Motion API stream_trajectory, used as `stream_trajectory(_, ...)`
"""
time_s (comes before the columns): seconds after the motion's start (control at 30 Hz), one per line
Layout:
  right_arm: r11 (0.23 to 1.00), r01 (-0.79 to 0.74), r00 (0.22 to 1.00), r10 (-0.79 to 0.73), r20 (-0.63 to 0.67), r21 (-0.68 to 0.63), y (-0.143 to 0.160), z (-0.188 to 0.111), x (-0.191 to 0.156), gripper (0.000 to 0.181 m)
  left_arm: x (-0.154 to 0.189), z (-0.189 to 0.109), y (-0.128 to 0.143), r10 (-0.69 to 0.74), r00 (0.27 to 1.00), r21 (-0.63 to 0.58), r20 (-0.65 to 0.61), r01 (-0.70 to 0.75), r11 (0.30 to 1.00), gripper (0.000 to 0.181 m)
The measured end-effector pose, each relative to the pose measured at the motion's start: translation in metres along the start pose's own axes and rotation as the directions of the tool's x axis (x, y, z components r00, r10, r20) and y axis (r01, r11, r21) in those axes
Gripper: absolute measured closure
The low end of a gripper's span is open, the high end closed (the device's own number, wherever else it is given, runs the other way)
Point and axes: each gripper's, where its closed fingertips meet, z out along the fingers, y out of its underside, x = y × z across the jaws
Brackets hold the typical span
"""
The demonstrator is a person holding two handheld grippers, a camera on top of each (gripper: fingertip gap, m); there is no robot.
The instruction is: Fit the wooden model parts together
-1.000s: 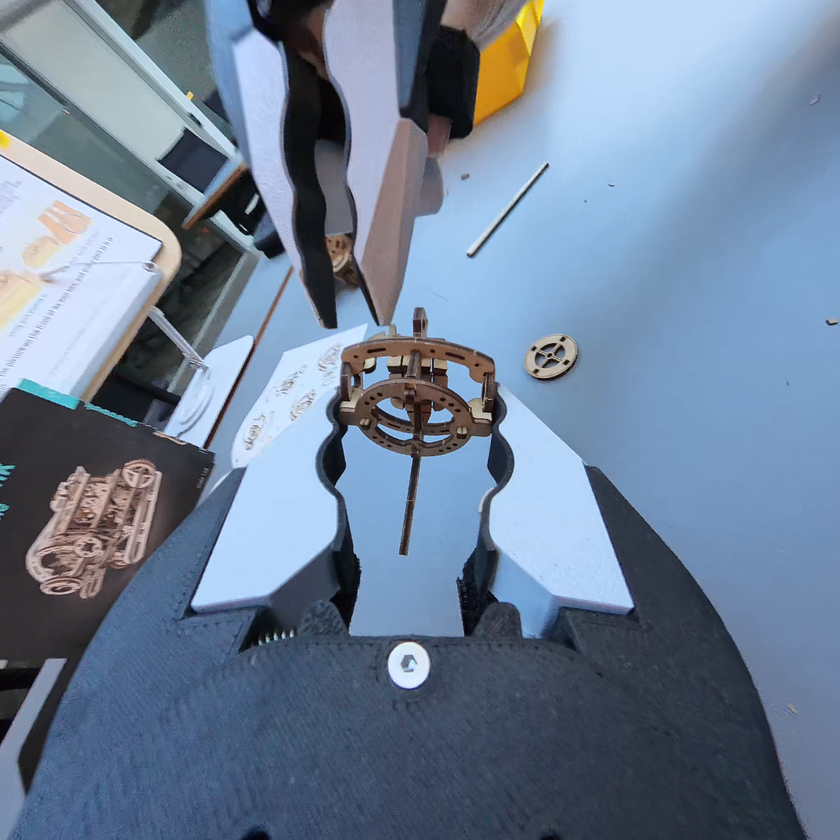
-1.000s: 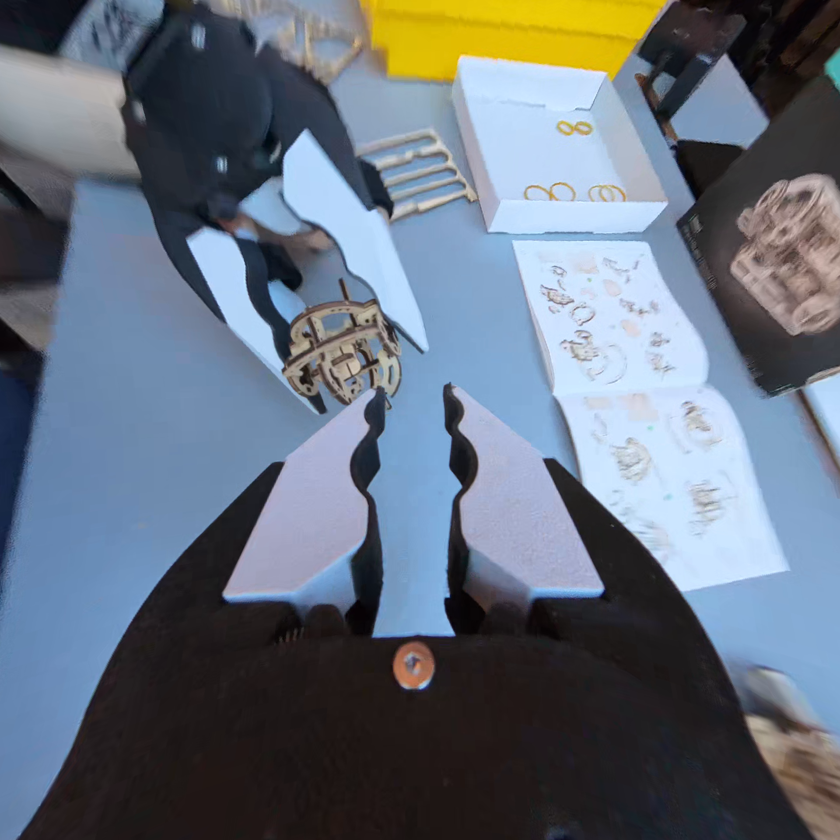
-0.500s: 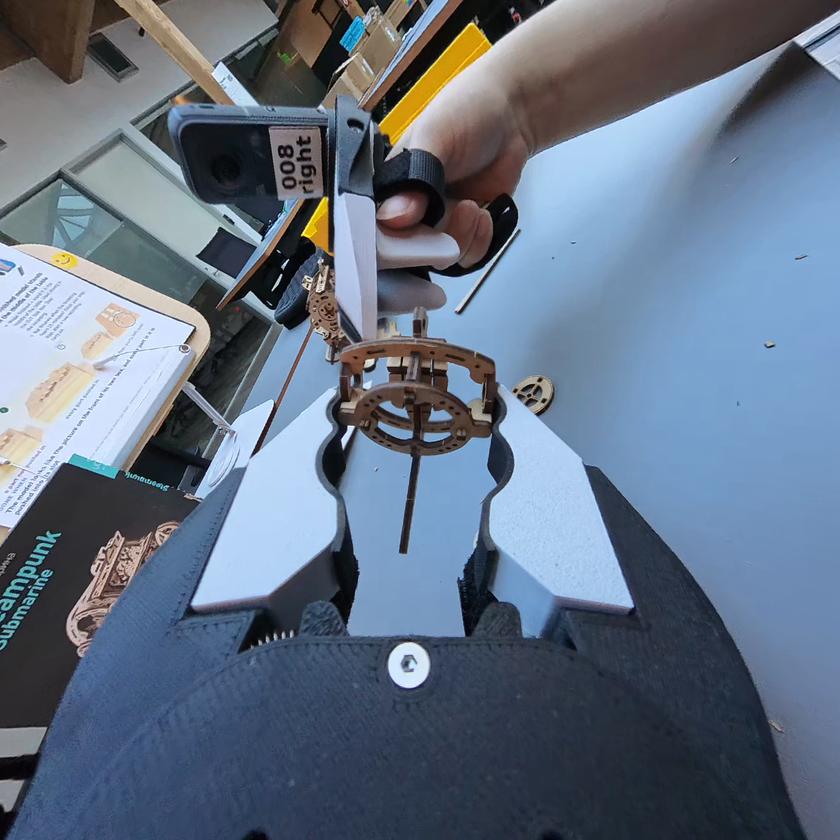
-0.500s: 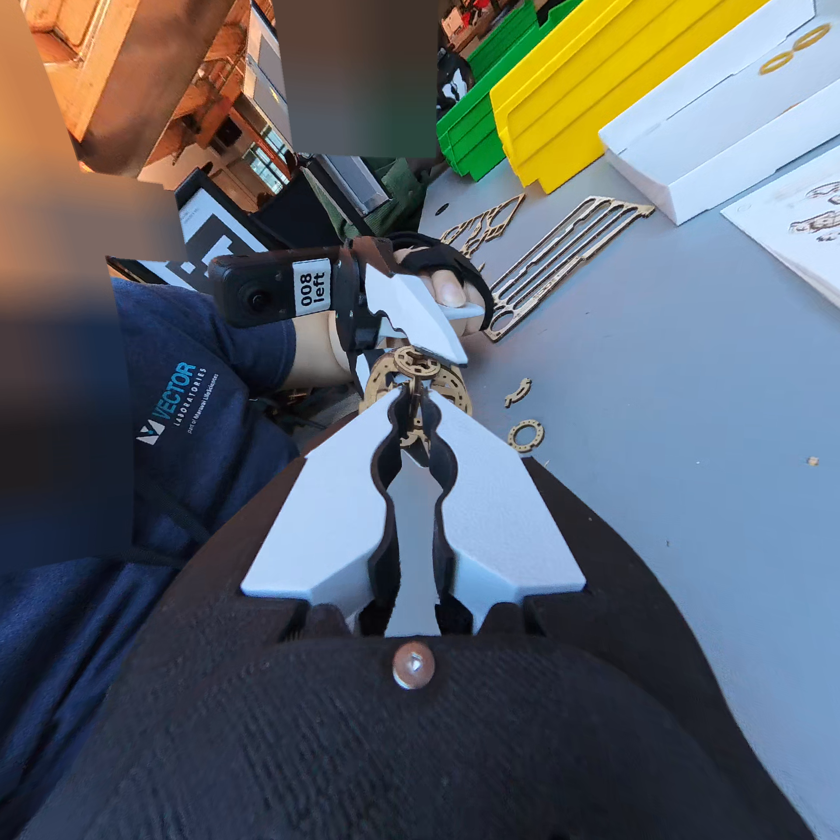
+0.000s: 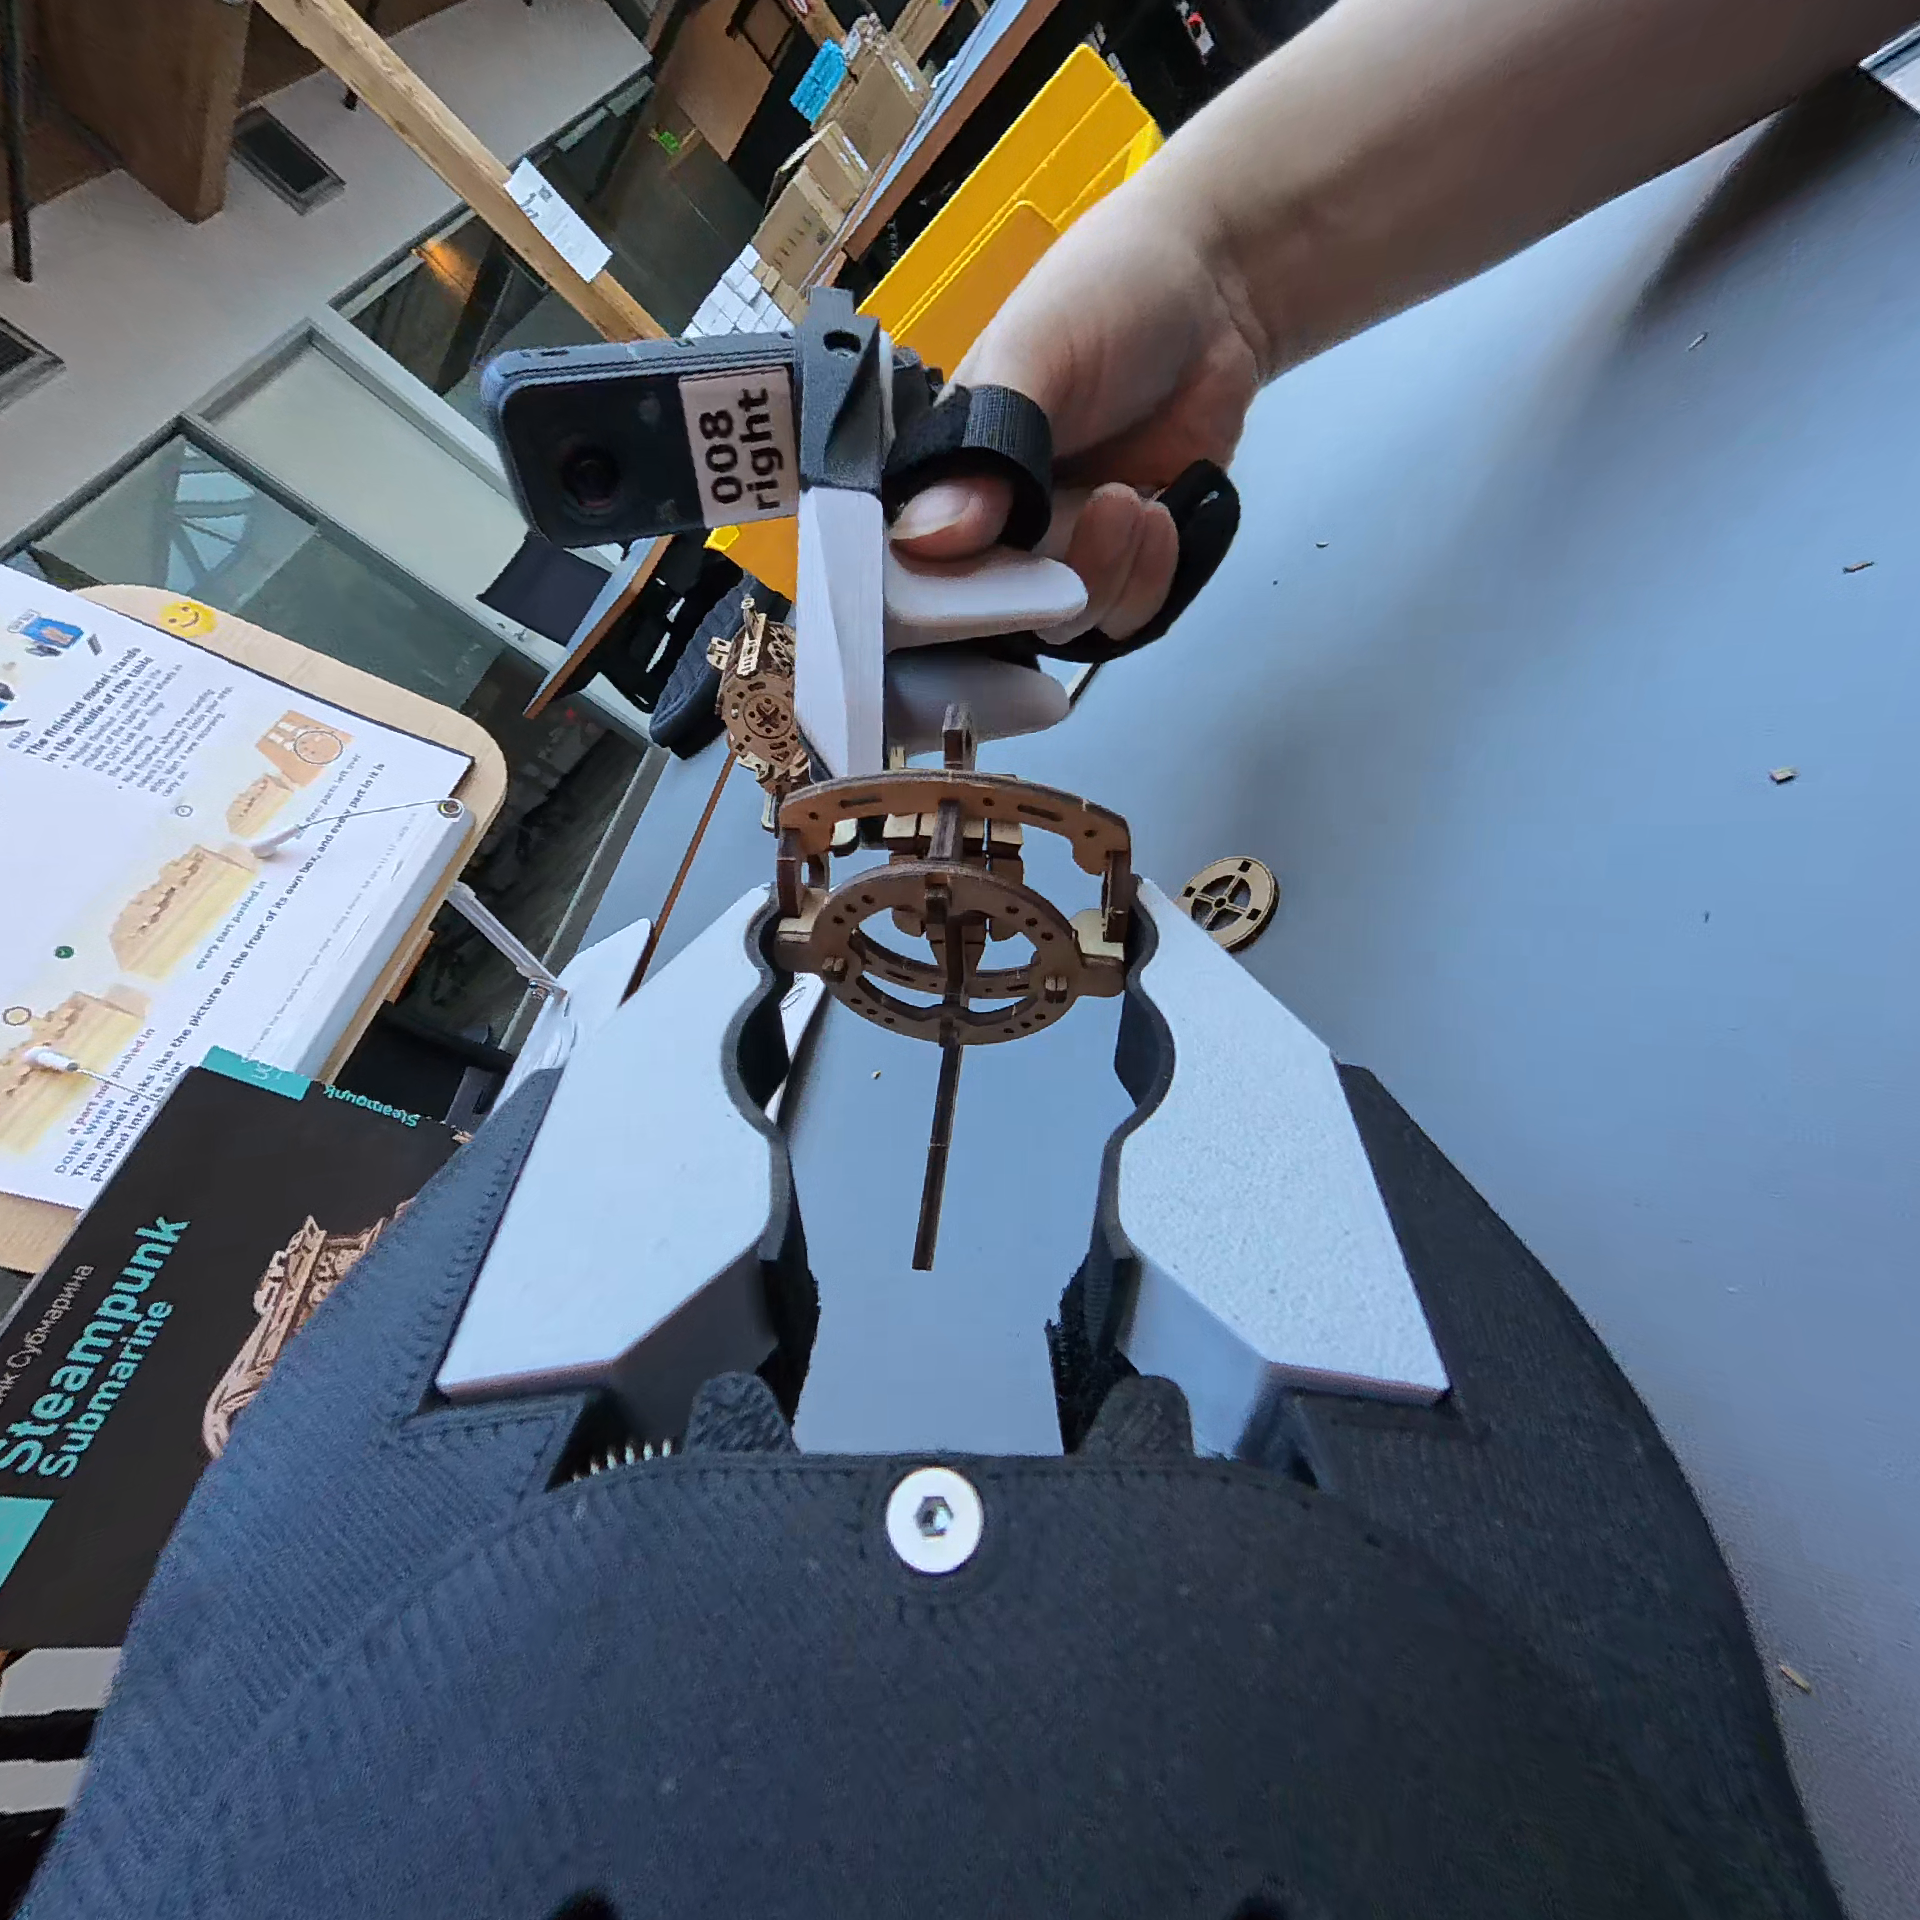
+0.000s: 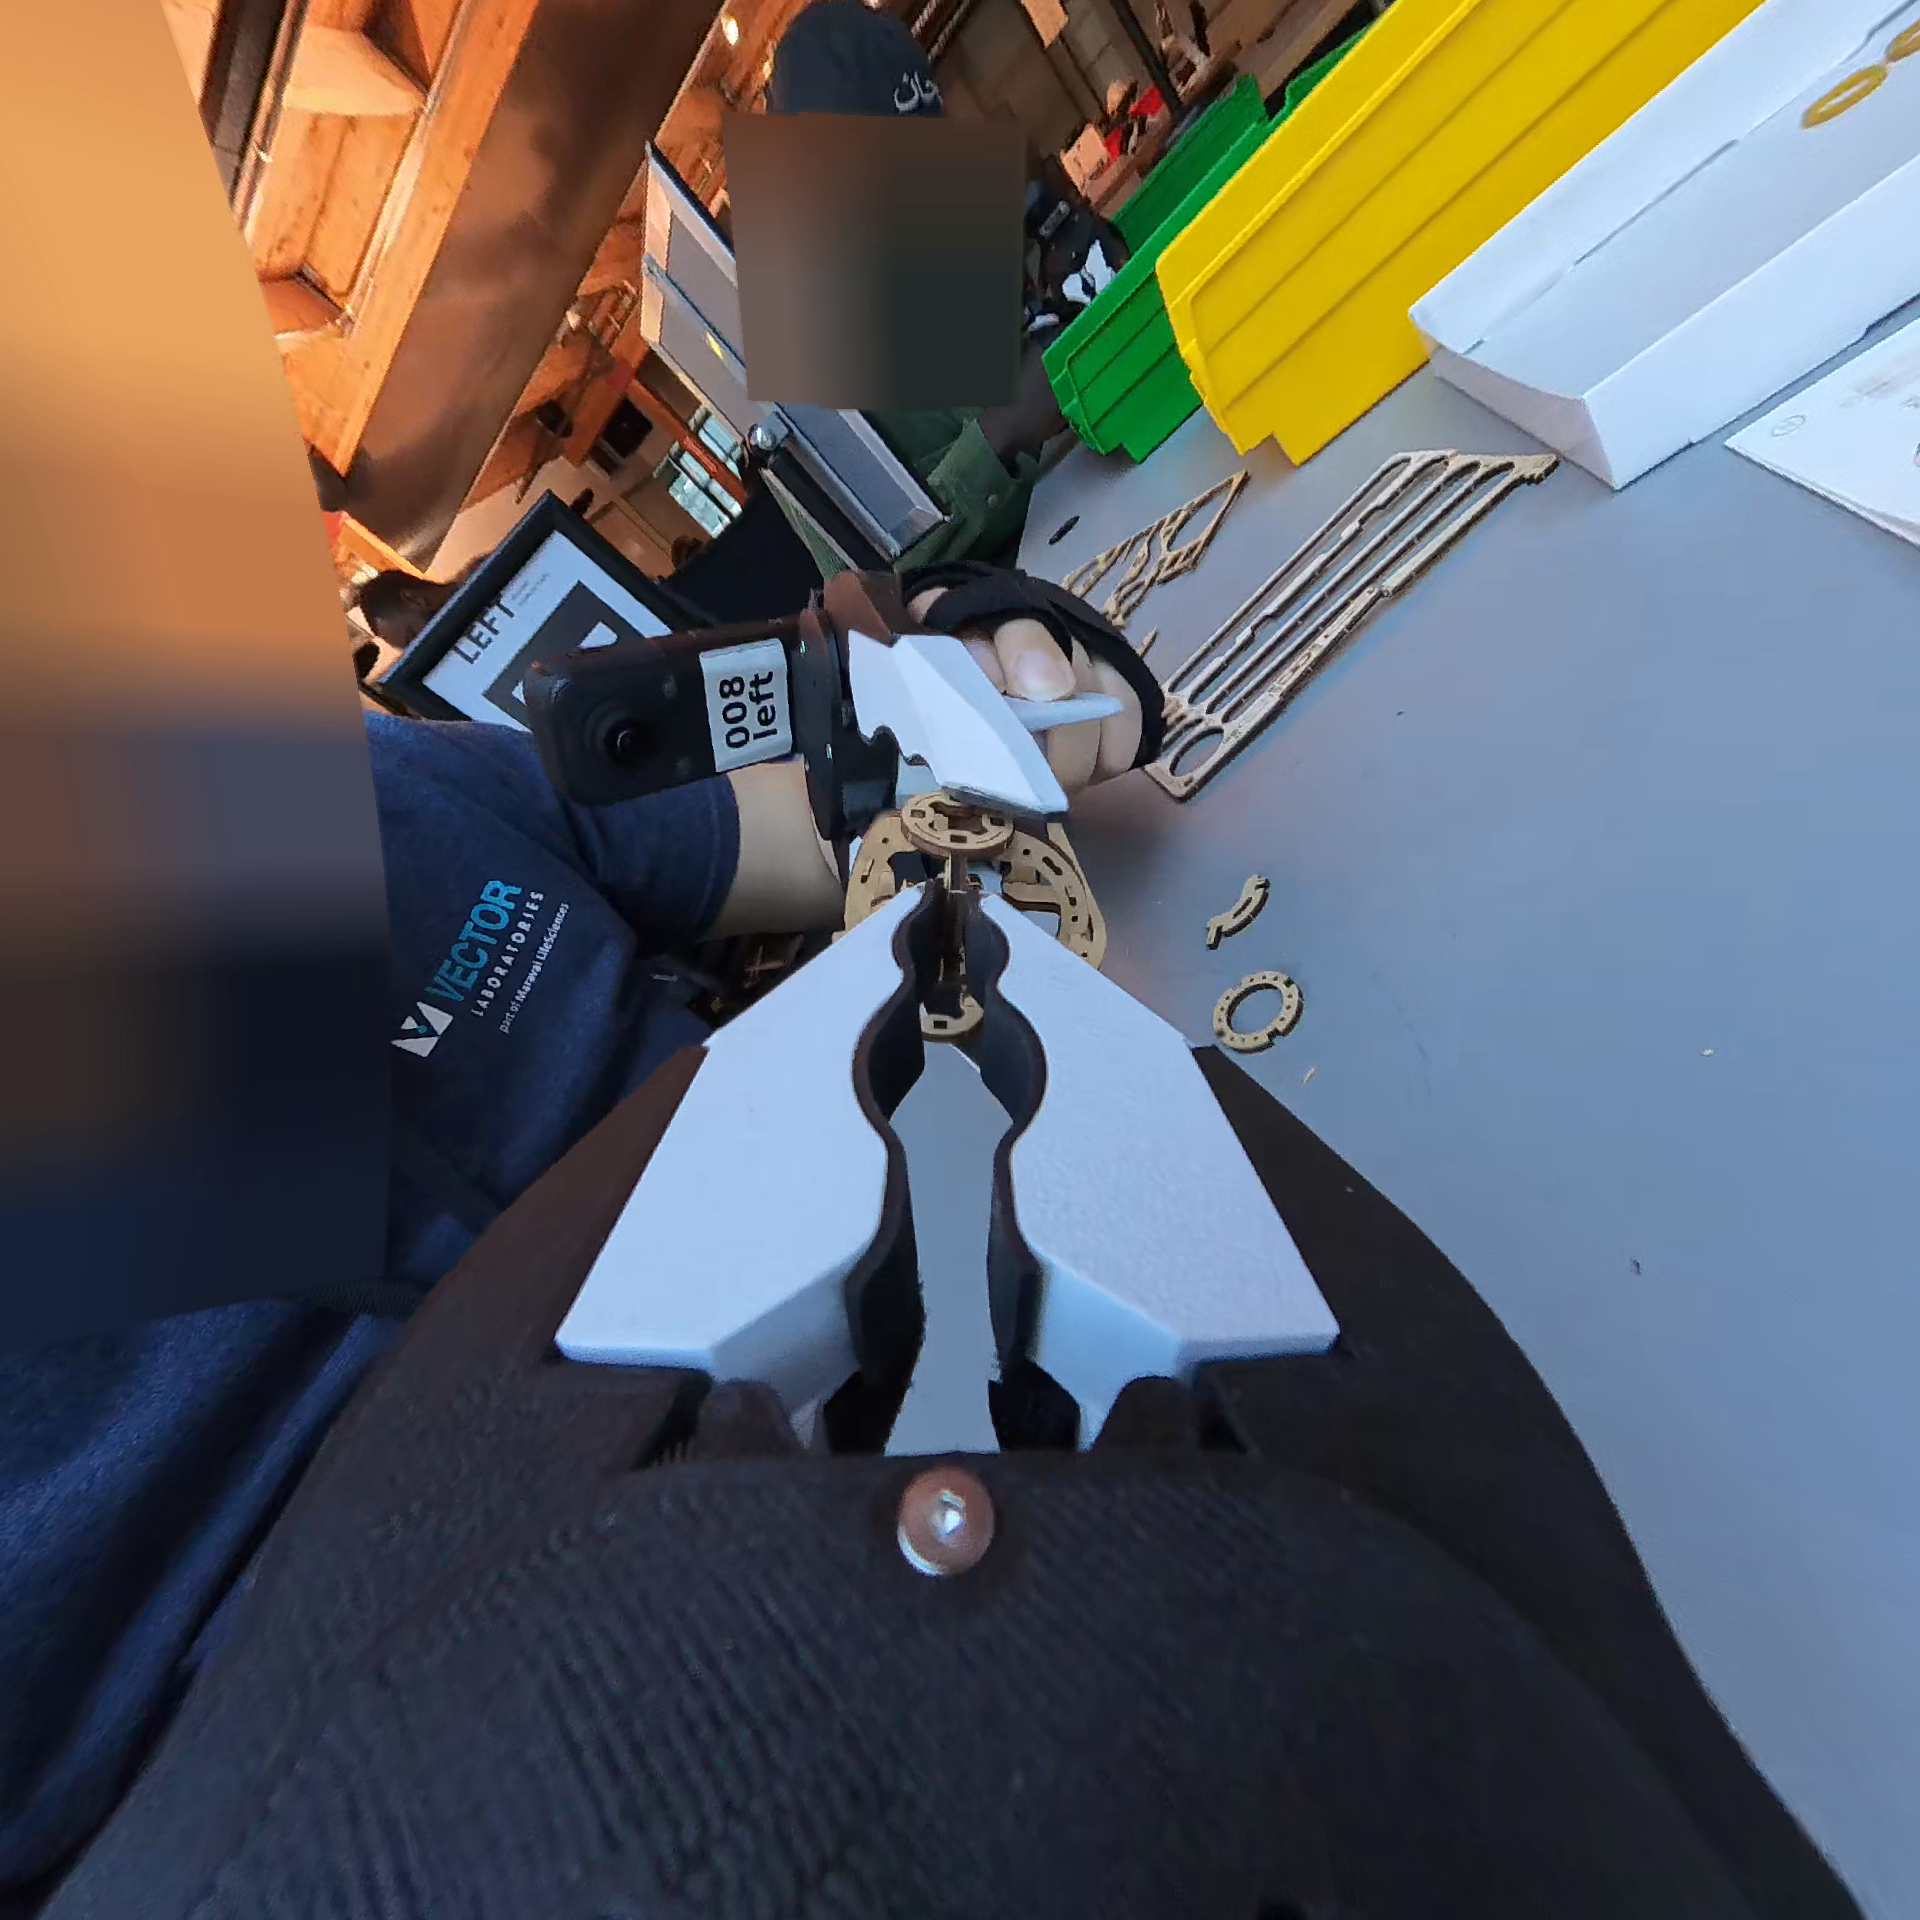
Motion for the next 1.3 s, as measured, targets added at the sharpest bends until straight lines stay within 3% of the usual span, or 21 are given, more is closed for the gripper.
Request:
stream_trajectory(0.7, 0.990, -0.029, 1.000, 0.027, 0.014, 0.139, -0.006, 0.000, 0.005, 0.178, -0.002, 0.004, 0.001, -0.053, 0.998, 0.003, 0.029, 0.053, 0.999, 0.120)
stream_trajectory(1.3, 0.993, -0.010, 1.000, 0.010, 0.005, 0.120, 0.000, 0.006, 0.003, 0.181, 0.003, 0.003, -0.003, -0.099, 0.995, 0.023, -0.017, 0.099, 0.995, 0.111)
